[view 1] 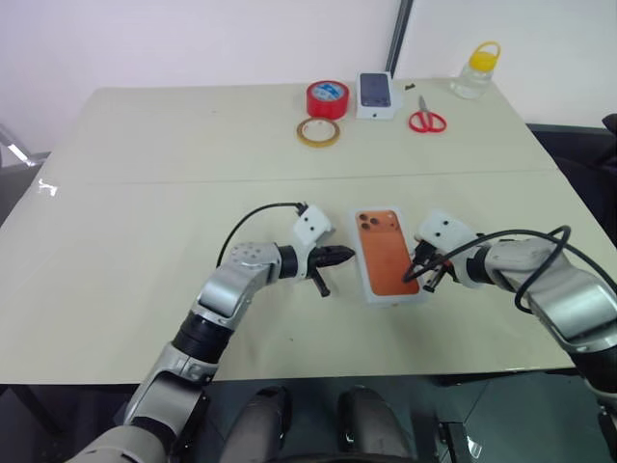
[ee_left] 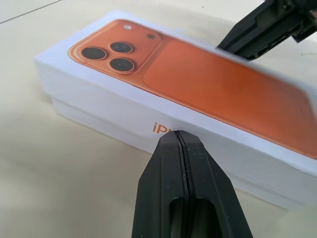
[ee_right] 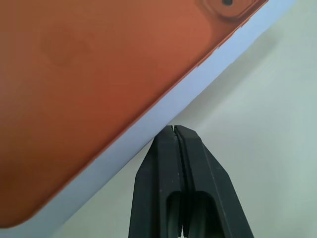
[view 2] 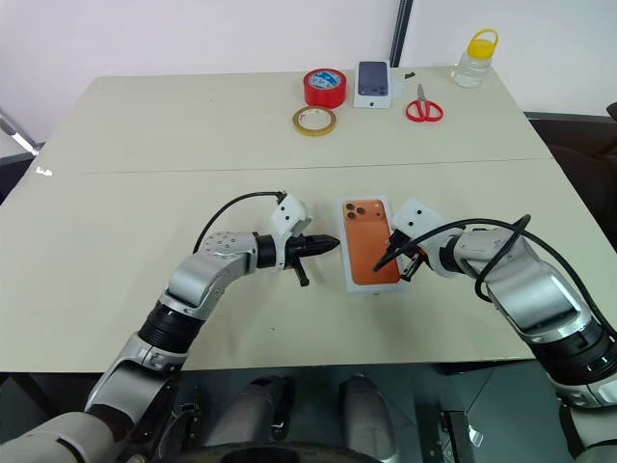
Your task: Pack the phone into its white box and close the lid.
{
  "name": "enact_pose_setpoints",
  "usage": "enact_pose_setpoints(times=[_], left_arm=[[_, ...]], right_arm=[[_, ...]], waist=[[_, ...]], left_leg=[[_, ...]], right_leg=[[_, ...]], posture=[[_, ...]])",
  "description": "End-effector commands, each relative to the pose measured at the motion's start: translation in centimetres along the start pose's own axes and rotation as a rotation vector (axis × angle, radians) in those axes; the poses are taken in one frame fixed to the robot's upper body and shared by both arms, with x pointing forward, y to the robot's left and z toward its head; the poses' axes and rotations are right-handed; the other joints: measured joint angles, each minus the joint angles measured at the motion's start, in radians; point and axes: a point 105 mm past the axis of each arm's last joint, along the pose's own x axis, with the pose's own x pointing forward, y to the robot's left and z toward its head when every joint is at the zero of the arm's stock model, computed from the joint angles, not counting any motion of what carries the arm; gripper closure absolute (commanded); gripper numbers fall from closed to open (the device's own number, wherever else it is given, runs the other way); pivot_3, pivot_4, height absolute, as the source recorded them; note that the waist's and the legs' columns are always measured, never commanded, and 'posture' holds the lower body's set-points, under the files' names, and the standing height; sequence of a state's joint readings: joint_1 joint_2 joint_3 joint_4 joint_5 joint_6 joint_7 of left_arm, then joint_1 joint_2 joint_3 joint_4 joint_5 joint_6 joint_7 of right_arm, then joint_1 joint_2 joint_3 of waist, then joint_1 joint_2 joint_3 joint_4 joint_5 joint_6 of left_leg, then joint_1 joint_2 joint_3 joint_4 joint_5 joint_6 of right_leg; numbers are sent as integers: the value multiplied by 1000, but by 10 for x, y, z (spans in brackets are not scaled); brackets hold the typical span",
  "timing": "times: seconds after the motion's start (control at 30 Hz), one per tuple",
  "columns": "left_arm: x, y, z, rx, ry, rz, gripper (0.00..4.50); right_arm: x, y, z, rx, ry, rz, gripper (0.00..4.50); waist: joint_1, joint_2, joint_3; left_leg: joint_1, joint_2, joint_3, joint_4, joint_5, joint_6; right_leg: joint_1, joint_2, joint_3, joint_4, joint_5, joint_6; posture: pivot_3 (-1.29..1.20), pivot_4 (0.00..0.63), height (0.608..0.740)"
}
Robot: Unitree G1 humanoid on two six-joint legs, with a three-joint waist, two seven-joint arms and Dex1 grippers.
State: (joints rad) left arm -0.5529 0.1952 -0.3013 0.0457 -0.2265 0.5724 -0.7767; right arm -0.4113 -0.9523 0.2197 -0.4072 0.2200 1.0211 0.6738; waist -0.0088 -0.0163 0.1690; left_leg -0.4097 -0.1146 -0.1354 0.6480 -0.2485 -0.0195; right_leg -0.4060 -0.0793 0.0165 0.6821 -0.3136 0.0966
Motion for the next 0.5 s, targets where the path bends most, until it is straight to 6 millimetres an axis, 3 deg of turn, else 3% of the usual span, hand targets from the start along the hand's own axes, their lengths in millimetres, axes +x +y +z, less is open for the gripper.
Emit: enact_pose_setpoints(times=[0.03, 0.2, 0.37, 0.5], left_arm=[[2, -8, 8, 24, -24, -23, 4500], [1, -7, 4, 24, -10, -21, 4500], [-14, 5, -4, 7, 9, 14, 4500], [-29, 15, 10, -72, -79, 50, 4500]], right_arm=[[-5, -5, 8, -7, -43, -28, 4468], [-8, -7, 6, -8, -38, -36, 4468], [-18, -18, 10, -28, -62, -75, 4468], [-30, -23, 15, -58, -116, -69, 4468]], waist=[[0, 0, 0], [0, 0, 0], [-2, 0, 0], [0, 0, 0]], left_leg=[[0, 0, 0, 0, 0, 0], [0, 0, 0, 0, 0, 0], [0, 0, 0, 0, 0, 0], [0, 0, 0, 0, 0, 0]], right_leg=[[0, 0, 0, 0, 0, 0], [0, 0, 0, 0, 0, 0], [0, 0, 0, 0, 0, 0], [0, 0, 0, 0, 0, 0]], posture=[[0, 150, 740], [0, 150, 740], [0, 150, 740], [0, 150, 740]])
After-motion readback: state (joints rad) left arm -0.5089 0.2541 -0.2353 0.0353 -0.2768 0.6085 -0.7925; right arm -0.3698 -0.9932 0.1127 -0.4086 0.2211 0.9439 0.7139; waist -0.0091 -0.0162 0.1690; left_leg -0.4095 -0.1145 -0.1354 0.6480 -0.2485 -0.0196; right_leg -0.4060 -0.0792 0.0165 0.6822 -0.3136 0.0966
